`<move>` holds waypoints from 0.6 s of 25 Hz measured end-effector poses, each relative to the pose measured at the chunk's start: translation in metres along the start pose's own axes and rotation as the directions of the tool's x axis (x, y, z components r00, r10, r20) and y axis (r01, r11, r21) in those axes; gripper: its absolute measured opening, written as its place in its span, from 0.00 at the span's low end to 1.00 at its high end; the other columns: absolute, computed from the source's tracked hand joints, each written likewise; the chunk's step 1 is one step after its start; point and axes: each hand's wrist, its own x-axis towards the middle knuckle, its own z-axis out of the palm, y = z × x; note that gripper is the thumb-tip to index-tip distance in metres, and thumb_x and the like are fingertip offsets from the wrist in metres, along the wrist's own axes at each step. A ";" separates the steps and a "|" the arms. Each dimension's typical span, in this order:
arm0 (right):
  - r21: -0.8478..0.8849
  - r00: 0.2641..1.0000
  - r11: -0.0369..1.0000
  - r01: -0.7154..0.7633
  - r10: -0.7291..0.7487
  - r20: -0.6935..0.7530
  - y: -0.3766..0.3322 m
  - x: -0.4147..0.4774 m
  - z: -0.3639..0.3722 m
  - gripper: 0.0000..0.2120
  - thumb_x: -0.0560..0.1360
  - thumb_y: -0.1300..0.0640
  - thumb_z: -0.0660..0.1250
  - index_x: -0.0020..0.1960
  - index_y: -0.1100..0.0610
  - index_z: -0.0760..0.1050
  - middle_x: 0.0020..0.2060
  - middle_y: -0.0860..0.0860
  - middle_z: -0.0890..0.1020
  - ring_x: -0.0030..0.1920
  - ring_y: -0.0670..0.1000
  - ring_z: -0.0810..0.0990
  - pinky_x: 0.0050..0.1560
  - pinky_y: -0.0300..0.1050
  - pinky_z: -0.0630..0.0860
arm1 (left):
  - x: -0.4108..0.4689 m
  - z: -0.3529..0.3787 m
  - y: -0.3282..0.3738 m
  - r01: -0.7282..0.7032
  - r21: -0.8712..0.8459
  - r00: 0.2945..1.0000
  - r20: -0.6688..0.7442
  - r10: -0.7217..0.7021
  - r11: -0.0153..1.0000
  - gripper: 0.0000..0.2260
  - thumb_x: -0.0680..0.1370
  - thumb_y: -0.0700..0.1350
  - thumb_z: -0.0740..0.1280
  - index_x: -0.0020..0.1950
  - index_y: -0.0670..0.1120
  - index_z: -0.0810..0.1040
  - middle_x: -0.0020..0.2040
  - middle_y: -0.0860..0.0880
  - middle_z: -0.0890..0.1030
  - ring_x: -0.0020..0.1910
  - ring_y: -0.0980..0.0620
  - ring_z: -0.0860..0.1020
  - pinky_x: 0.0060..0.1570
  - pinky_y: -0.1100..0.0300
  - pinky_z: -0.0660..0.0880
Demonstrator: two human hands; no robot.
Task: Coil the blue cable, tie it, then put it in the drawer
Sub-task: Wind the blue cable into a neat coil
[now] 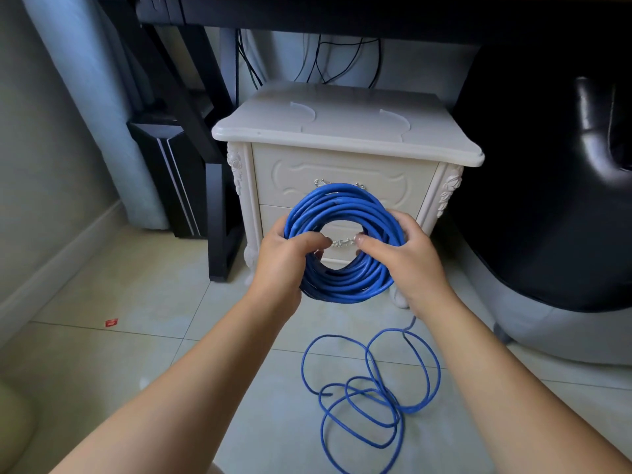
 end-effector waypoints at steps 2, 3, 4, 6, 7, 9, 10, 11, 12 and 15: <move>0.003 0.999 1.000 0.016 -0.016 -0.041 0.004 0.000 0.004 0.20 0.66 0.50 0.77 0.56 0.44 0.77 0.46 0.46 0.85 0.47 0.48 0.84 0.54 0.51 0.80 | -0.001 0.001 -0.002 0.067 -0.112 0.996 -0.056 -0.074 0.991 0.10 0.72 0.30 0.65 0.46 0.44 0.76 0.34 0.49 0.73 0.36 0.50 0.73 0.47 0.54 0.75; -0.017 0.998 0.999 0.034 -0.035 -0.050 0.005 -0.001 0.006 0.20 0.66 0.50 0.77 0.56 0.44 0.77 0.45 0.45 0.85 0.47 0.46 0.84 0.53 0.48 0.80 | -0.001 0.000 -0.003 0.096 -0.174 0.990 -0.085 -0.112 0.980 0.10 0.73 0.30 0.65 0.46 0.45 0.76 0.34 0.49 0.72 0.36 0.51 0.72 0.49 0.53 0.75; -0.042 0.998 0.998 0.045 -0.048 -0.052 0.005 -0.003 0.008 0.20 0.67 0.51 0.77 0.57 0.45 0.77 0.45 0.44 0.84 0.46 0.43 0.83 0.50 0.44 0.80 | -0.001 0.000 -0.005 0.114 -0.233 0.984 -0.109 -0.142 0.966 0.09 0.73 0.31 0.65 0.47 0.44 0.75 0.33 0.49 0.72 0.35 0.51 0.72 0.50 0.53 0.76; -0.041 0.999 0.999 0.020 -0.022 -0.044 0.005 -0.008 0.013 0.20 0.70 0.53 0.76 0.60 0.47 0.75 0.45 0.43 0.83 0.42 0.39 0.82 0.44 0.40 0.79 | 0.001 0.000 -0.007 0.127 -0.336 0.972 -0.146 -0.185 0.933 0.08 0.74 0.32 0.65 0.48 0.44 0.75 0.33 0.49 0.71 0.33 0.53 0.71 0.50 0.52 0.76; -0.002 1.000 1.000 -0.016 0.016 -0.022 0.005 -0.010 0.017 0.20 0.70 0.54 0.75 0.60 0.48 0.75 0.46 0.44 0.83 0.42 0.40 0.83 0.43 0.43 0.81 | 0.002 0.000 -0.008 0.131 -0.381 0.967 -0.152 -0.202 0.915 0.08 0.74 0.32 0.65 0.49 0.43 0.75 0.34 0.49 0.72 0.32 0.53 0.72 0.48 0.53 0.76; 0.119 0.993 0.986 -0.119 0.119 0.013 0.005 -0.014 0.025 0.19 0.72 0.56 0.75 0.60 0.51 0.73 0.44 0.47 0.83 0.41 0.44 0.85 0.42 0.50 0.84 | 0.001 0.003 -0.011 0.155 -0.438 0.965 -0.125 -0.231 0.886 0.06 0.75 0.33 0.66 0.48 0.43 0.74 0.34 0.48 0.72 0.32 0.52 0.73 0.45 0.52 0.77; 0.195 0.986 0.966 -0.168 0.168 0.019 0.006 -0.014 0.028 0.19 0.72 0.58 0.74 0.60 0.52 0.73 0.42 0.47 0.83 0.41 0.46 0.85 0.43 0.51 0.84 | 0.000 0.005 -0.013 0.170 -0.445 0.966 -0.099 -0.237 0.879 0.05 0.75 0.34 0.66 0.47 0.42 0.74 0.34 0.48 0.72 0.33 0.51 0.73 0.47 0.50 0.77; 0.263 0.978 0.942 -0.207 0.209 0.018 0.007 -0.013 0.030 0.18 0.72 0.60 0.74 0.59 0.53 0.73 0.41 0.48 0.83 0.40 0.47 0.86 0.43 0.51 0.83 | -0.001 0.007 -0.016 0.185 -0.435 0.967 -0.078 -0.241 0.881 0.04 0.75 0.34 0.66 0.47 0.42 0.74 0.34 0.47 0.72 0.34 0.50 0.74 0.48 0.49 0.77; 0.318 0.970 0.919 -0.235 0.244 0.009 0.008 -0.011 0.031 0.17 0.73 0.63 0.72 0.59 0.54 0.73 0.41 0.49 0.83 0.39 0.48 0.86 0.43 0.49 0.82 | 0.000 0.007 -0.019 0.195 -0.407 0.968 -0.066 -0.242 0.892 0.04 0.76 0.35 0.67 0.48 0.42 0.74 0.35 0.46 0.73 0.35 0.49 0.75 0.49 0.49 0.77; 0.388 0.955 0.884 -0.261 0.295 -0.030 0.010 -0.006 0.026 0.17 0.71 0.69 0.68 0.56 0.55 0.73 0.43 0.55 0.82 0.42 0.54 0.86 0.43 0.48 0.78 | 0.004 0.003 -0.024 0.200 -0.147 0.977 -0.038 -0.207 0.969 0.11 0.75 0.39 0.70 0.56 0.40 0.75 0.42 0.45 0.78 0.43 0.48 0.78 0.50 0.53 0.77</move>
